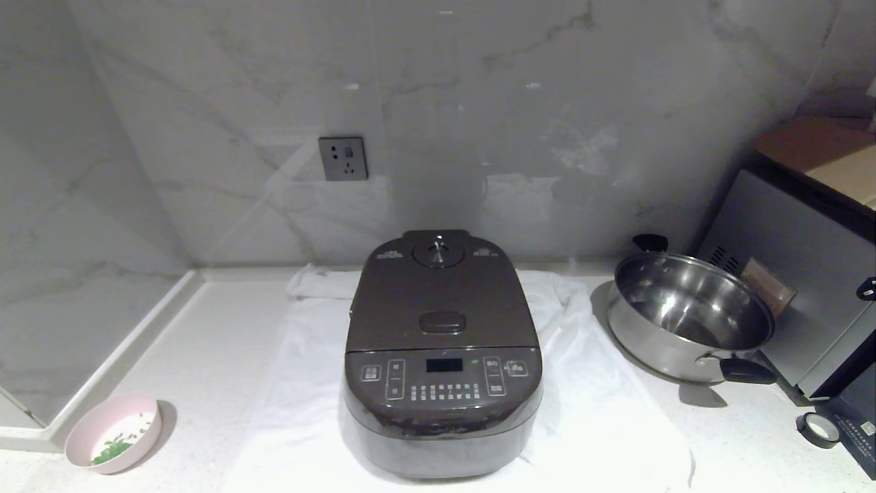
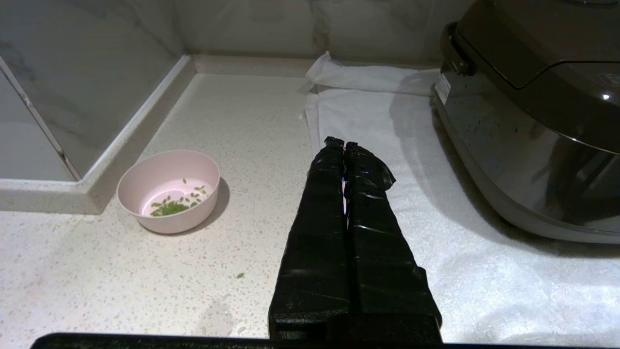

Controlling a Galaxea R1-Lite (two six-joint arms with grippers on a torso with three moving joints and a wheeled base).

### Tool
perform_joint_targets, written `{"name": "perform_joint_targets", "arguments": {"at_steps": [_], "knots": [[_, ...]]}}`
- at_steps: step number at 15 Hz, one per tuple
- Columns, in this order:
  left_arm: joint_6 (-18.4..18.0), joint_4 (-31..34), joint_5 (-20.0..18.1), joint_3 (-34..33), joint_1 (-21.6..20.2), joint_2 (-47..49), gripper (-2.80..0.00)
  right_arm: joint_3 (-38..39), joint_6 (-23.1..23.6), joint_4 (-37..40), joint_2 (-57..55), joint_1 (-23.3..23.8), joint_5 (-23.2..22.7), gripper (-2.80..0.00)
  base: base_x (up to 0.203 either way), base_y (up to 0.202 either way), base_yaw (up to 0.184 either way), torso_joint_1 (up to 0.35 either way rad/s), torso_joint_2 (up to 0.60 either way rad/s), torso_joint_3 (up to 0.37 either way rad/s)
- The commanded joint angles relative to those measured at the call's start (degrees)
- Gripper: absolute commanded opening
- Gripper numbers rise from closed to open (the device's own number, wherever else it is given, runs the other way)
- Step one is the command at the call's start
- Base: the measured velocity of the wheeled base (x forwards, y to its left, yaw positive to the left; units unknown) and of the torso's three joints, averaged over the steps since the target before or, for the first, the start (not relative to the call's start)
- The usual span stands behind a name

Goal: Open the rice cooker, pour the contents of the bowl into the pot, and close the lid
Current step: Open the rice cooker

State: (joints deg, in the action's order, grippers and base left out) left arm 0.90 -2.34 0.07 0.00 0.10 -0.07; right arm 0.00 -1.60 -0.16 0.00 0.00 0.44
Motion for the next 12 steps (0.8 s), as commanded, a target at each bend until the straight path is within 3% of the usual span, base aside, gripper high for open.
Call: {"name": "perform_joint_targets", "arguments": {"at_steps": [1, 12], "knots": [[0.0, 0.0, 0.0, -0.9, 0.0, -0.1, -2.80, 0.0, 0.0, 0.0, 0.0, 0.0, 0.0, -2.80, 0.000, 0.000, 0.000, 0.000, 0.00, 0.000], [0.0, 0.0, 0.0, -0.9, 0.0, -0.1, -2.80, 0.0, 0.0, 0.0, 0.0, 0.0, 0.0, -2.80, 0.000, 0.000, 0.000, 0.000, 0.00, 0.000]]}}
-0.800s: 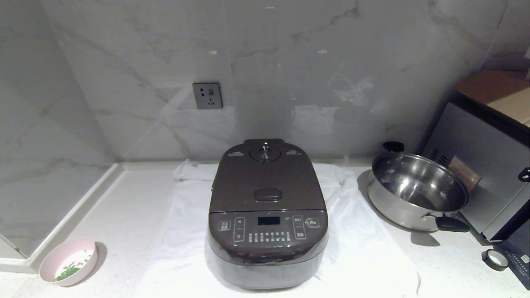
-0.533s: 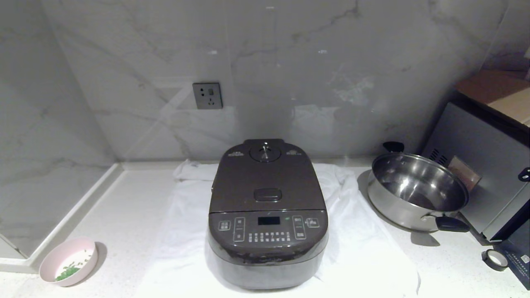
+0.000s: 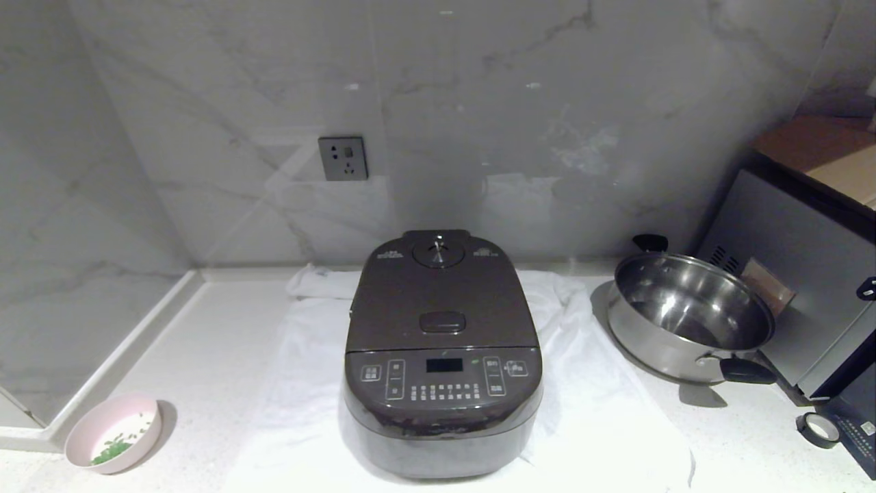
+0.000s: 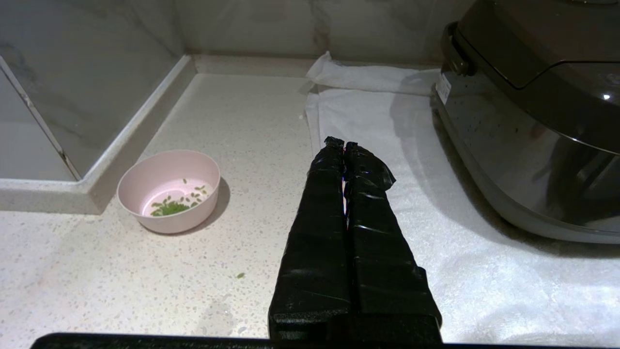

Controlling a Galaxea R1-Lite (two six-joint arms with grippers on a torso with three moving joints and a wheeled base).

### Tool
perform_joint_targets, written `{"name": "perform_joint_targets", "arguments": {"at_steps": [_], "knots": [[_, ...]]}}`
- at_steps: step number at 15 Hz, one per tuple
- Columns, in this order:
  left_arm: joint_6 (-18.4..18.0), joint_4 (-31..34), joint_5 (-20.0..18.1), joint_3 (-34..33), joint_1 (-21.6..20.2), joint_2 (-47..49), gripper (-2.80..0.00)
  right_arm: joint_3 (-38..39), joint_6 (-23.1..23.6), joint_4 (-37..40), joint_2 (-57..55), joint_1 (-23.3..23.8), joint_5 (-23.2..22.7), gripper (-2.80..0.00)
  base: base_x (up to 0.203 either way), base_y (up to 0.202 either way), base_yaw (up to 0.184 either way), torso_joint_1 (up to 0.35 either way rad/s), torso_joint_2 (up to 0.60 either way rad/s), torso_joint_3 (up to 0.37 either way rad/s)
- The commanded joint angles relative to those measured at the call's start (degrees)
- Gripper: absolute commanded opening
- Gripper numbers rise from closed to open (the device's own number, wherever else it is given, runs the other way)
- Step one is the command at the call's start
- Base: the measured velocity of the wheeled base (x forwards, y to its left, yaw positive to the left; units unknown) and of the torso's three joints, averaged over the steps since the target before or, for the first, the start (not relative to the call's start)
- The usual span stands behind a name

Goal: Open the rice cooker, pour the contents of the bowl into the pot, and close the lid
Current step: Open the rice cooker

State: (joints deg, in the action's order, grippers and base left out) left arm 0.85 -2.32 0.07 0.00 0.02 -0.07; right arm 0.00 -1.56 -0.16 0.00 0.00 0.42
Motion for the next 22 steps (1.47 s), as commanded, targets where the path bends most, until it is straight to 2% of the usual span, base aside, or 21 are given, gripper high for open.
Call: {"name": "perform_joint_targets", "arguments": {"at_steps": [1, 3, 5, 7, 13, 16, 18, 22], "knots": [[-0.3, 0.0, 0.1, -0.9, 0.0, -0.2, -2.80, 0.0, 0.0, 0.0, 0.0, 0.0, 0.0, -2.80, 0.000, 0.000, 0.000, 0.000, 0.00, 0.000], [-1.6, 0.1, -0.5, 1.3, -0.1, 0.1, -2.80, 0.0, 0.0, 0.0, 0.0, 0.0, 0.0, -2.80, 0.000, 0.000, 0.000, 0.000, 0.00, 0.000], [1.1, 1.4, -2.1, 8.7, -0.1, 5.1, -2.80, 0.0, 0.0, 0.0, 0.0, 0.0, 0.0, -2.80, 0.000, 0.000, 0.000, 0.000, 0.00, 0.000], [2.7, 0.2, -3.2, 14.5, 0.5, 15.8, -2.80, 0.0, 0.0, 0.0, 0.0, 0.0, 0.0, -2.80, 0.000, 0.000, 0.000, 0.000, 0.00, 0.000], [4.0, -18.2, -10.8, 24.6, 3.6, 48.3, -2.80, 0.0, 0.2, 0.0, 0.0, 0.0, -0.1, -2.80, 0.000, 0.000, 0.000, 0.000, 0.00, 0.000], [4.1, -22.0, -10.4, 34.9, 9.8, 62.7, -2.80, 0.0, 0.2, 0.0, 0.0, 0.0, -0.1, -2.80, 0.000, 0.000, 0.000, 0.000, 0.00, 0.000], [4.3, -22.5, -7.0, 42.1, 17.8, 69.6, -2.80, 0.0, 0.2, 0.0, 0.0, 0.0, -0.1, -2.80, 0.000, 0.000, 0.000, 0.000, 0.00, 0.000], [4.4, -19.6, -2.9, 47.9, 29.8, 78.7, -2.80, 0.0, 0.2, 0.0, 0.0, 0.0, -0.1, -2.80, 0.000, 0.000, 0.000, 0.000, 0.00, 0.000]]}}
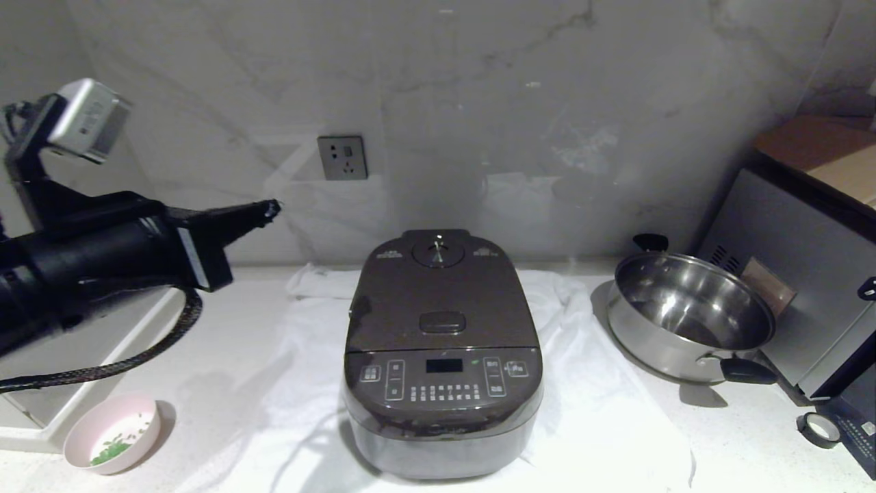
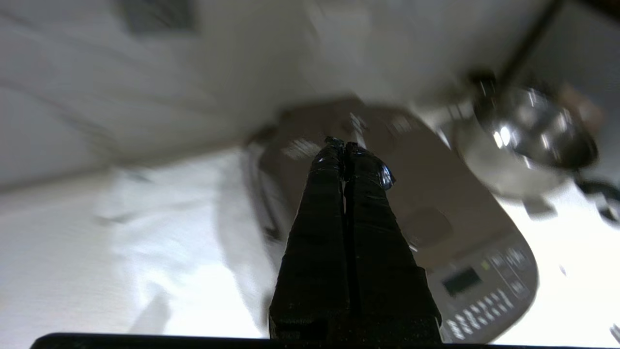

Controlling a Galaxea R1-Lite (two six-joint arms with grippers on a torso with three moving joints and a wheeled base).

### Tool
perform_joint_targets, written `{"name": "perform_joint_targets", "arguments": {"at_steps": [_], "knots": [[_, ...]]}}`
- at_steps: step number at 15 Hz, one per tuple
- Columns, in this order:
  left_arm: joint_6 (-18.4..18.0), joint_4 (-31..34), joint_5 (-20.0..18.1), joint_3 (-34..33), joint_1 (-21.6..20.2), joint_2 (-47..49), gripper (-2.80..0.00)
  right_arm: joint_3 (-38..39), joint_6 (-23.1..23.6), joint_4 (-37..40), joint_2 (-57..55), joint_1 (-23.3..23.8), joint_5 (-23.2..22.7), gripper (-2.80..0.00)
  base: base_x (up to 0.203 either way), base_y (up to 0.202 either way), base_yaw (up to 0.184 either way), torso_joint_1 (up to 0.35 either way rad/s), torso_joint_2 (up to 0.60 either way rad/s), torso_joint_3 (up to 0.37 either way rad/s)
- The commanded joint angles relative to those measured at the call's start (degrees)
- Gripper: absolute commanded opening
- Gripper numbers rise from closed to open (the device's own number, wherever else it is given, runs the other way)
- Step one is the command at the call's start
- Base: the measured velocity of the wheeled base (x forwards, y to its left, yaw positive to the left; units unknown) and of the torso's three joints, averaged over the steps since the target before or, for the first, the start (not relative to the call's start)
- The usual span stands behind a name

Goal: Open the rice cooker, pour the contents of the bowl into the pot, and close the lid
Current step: Open the rice cooker

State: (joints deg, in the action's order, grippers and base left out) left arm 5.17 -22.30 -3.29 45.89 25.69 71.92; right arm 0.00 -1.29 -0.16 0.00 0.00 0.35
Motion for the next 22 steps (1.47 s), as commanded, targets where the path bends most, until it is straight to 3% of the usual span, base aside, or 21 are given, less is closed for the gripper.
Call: {"name": "perform_joint_targets", "arguments": {"at_steps": [1, 3, 7, 10, 13, 15, 19, 22], "knots": [[0.1, 0.5, 0.7, 2.4, 6.8, 8.7, -2.80, 0.0, 0.0, 0.0, 0.0, 0.0, 0.0, -2.80, 0.000, 0.000, 0.000, 0.000, 0.00, 0.000], [0.2, 0.3, 0.6, 2.0, 10.4, 11.1, -2.80, 0.0, 0.0, 0.0, 0.0, 0.0, 0.0, -2.80, 0.000, 0.000, 0.000, 0.000, 0.00, 0.000], [0.1, -3.8, 0.8, 1.5, 13.8, 15.9, -2.80, 0.0, 0.0, 0.0, 0.0, 0.0, 0.0, -2.80, 0.000, 0.000, 0.000, 0.000, 0.00, 0.000], [-0.2, 2.5, 3.0, 4.4, 19.7, 18.5, -2.80, 0.0, 0.0, 0.0, 0.1, 0.0, 0.0, -2.80, 0.000, 0.000, 0.000, 0.000, 0.00, 0.000], [-0.2, 4.2, 3.9, 5.8, 24.2, 21.7, -2.80, 0.0, 0.0, 0.0, 0.0, 0.0, 0.0, -2.80, 0.000, 0.000, 0.000, 0.000, 0.00, 0.000], [-0.2, 4.1, 4.4, 6.4, 24.6, 24.2, -2.80, 0.0, 0.0, 0.0, 0.0, 0.0, 0.0, -2.80, 0.000, 0.000, 0.000, 0.000, 0.00, 0.000], [1.7, 2.5, 13.3, 14.8, 24.6, 31.6, -2.80, 0.0, 0.0, 0.0, 0.0, 0.0, 0.0, -2.80, 0.000, 0.000, 0.000, 0.000, 0.00, 0.000], [2.2, 1.2, 14.0, 17.6, 23.1, 33.1, -2.80, 0.0, 0.0, 0.0, 0.0, 0.0, 0.0, -2.80, 0.000, 0.000, 0.000, 0.000, 0.00, 0.000]]}}
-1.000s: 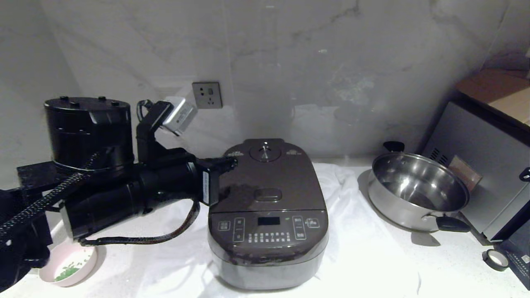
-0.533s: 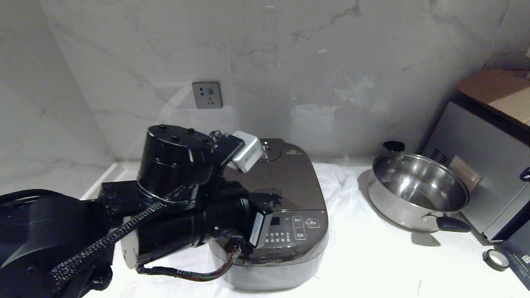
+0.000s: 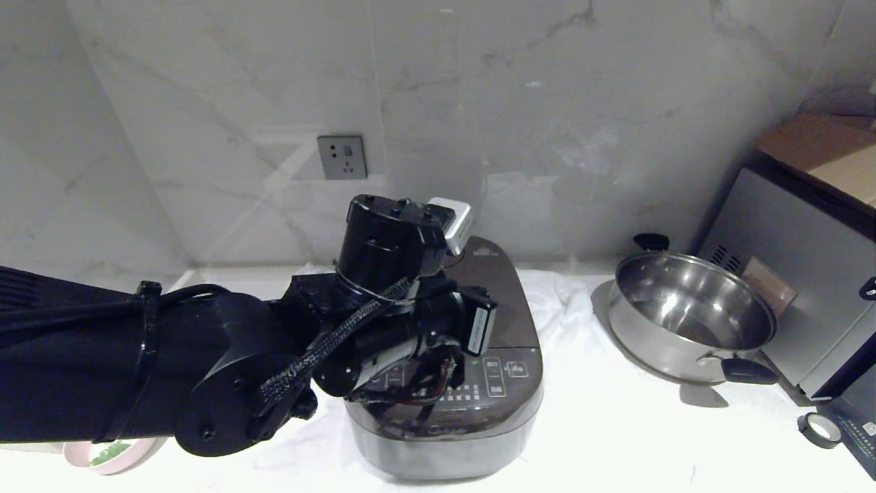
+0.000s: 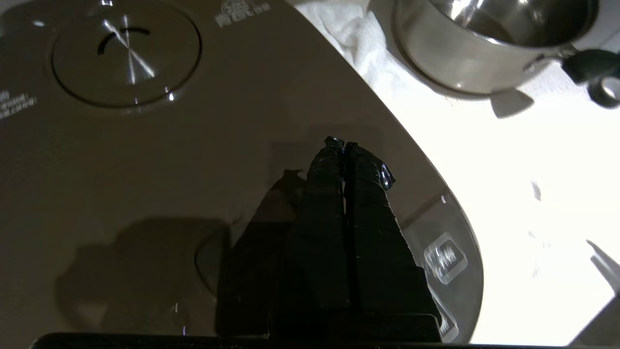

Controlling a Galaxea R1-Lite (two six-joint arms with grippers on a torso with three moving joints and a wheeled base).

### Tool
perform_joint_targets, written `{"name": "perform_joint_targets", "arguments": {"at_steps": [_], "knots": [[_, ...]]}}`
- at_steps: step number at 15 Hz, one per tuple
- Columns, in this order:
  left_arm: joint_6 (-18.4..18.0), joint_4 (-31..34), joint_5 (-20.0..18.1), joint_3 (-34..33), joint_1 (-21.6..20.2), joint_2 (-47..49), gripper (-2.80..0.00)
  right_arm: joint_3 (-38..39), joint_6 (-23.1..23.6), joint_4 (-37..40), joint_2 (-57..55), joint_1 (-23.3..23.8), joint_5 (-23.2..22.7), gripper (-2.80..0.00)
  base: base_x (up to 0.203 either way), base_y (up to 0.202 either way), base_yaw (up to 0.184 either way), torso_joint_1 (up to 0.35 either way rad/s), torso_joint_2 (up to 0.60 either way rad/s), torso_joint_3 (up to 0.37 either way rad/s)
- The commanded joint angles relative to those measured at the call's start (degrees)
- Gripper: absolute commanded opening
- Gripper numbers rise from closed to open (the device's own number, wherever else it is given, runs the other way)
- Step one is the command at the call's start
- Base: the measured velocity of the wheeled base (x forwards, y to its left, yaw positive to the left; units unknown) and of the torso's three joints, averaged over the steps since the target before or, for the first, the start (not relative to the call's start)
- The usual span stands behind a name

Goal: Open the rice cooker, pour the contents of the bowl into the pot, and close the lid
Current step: Open the rice cooker

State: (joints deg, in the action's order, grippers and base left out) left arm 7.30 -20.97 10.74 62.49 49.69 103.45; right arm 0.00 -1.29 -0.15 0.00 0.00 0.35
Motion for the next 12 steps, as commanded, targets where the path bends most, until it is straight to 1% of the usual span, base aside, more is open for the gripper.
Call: {"name": "perform_joint_targets", "arguments": {"at_steps": [1, 3, 6, 7, 9, 12], "knots": [[0.1, -0.1, -0.2, 0.5, -1.9, 1.3, -2.80, 0.0, 0.0, 0.0, 0.0, 0.0, 0.0, -2.80, 0.000, 0.000, 0.000, 0.000, 0.00, 0.000], [-0.1, -0.1, -0.4, -1.0, -3.2, 0.9, -2.80, 0.1, 0.0, 0.0, 0.0, 0.0, 0.0, -2.80, 0.000, 0.000, 0.000, 0.000, 0.00, 0.000], [-0.2, -0.1, -0.4, -3.8, -3.8, 0.5, -2.80, 0.0, 0.0, 0.0, 0.0, 0.0, 0.0, -2.80, 0.000, 0.000, 0.000, 0.000, 0.00, 0.000], [-0.2, -0.1, -0.8, -4.6, -3.9, -0.3, -2.80, 0.0, 0.0, 0.0, 0.0, 0.0, 0.0, -2.80, 0.000, 0.000, 0.000, 0.000, 0.00, 0.000], [-0.3, 0.0, -4.3, -6.5, -4.1, -2.3, -2.80, 0.0, 0.0, 0.0, 0.0, 0.0, 0.0, -2.80, 0.000, 0.000, 0.000, 0.000, 0.00, 0.000], [-0.5, 0.0, -4.5, -7.1, -4.6, -1.8, -2.80, 0.0, 0.0, 0.0, 0.0, 0.0, 0.0, -2.80, 0.000, 0.000, 0.000, 0.000, 0.00, 0.000]]}}
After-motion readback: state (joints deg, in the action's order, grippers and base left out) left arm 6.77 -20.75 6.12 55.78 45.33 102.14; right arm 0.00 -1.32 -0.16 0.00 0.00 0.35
